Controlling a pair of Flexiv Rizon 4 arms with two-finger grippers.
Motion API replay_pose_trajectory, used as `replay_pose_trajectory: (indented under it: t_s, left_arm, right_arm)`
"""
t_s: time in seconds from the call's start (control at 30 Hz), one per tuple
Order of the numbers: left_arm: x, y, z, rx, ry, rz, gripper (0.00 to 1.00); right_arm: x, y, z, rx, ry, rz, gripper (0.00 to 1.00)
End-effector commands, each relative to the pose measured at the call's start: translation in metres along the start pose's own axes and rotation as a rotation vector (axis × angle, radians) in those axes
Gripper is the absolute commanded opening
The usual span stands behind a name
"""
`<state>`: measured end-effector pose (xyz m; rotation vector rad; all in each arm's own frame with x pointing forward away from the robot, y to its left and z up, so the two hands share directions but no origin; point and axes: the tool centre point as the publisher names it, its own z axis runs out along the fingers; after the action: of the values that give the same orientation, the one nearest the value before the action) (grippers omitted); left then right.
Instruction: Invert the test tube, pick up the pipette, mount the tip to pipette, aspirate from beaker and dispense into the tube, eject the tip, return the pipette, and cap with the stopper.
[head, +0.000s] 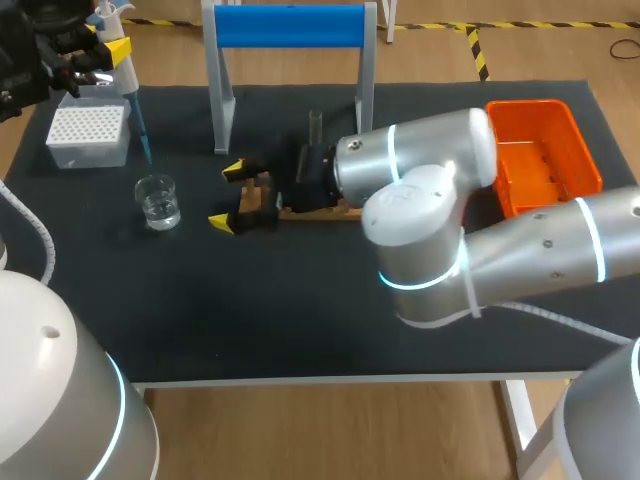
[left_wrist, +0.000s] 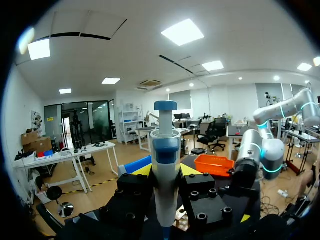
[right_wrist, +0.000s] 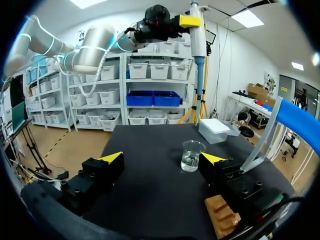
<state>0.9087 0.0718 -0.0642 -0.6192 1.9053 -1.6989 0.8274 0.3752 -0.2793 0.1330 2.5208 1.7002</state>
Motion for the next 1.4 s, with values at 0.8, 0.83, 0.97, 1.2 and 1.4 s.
replay_pose_trajectory:
  t_s: [0.8,0.83,0.97,1.2,1.4]
  left_arm:
    - [0.001,0.001,0.0,0.003,-0.003,0.001,0.0]
    - [0.001,0.001,0.0,0.003,-0.003,0.001,0.0]
    - [0.001,0.001,0.0,0.003,-0.003,0.001,0.0]
    - [0.001,0.001,0.0,0.003,-0.003,0.001,0.0]
    - [0.001,0.001,0.0,0.003,-0.003,0.001,0.0]
  right_arm:
    - [-0.026,-0.022,0.053,0.058,-0.039,0.001,1.0]
    - [-0.026,-0.022,0.053,0.059,-0.04,0.001,1.0]
    - [-0.025,-0.024,0.052,0.067,-0.048,0.0,1.0]
    - [-0.024,-0.024,0.049,0.069,-0.052,-0.002,1.0]
    - [-0.024,-0.024,0.049,0.069,-0.052,-0.002,1.0]
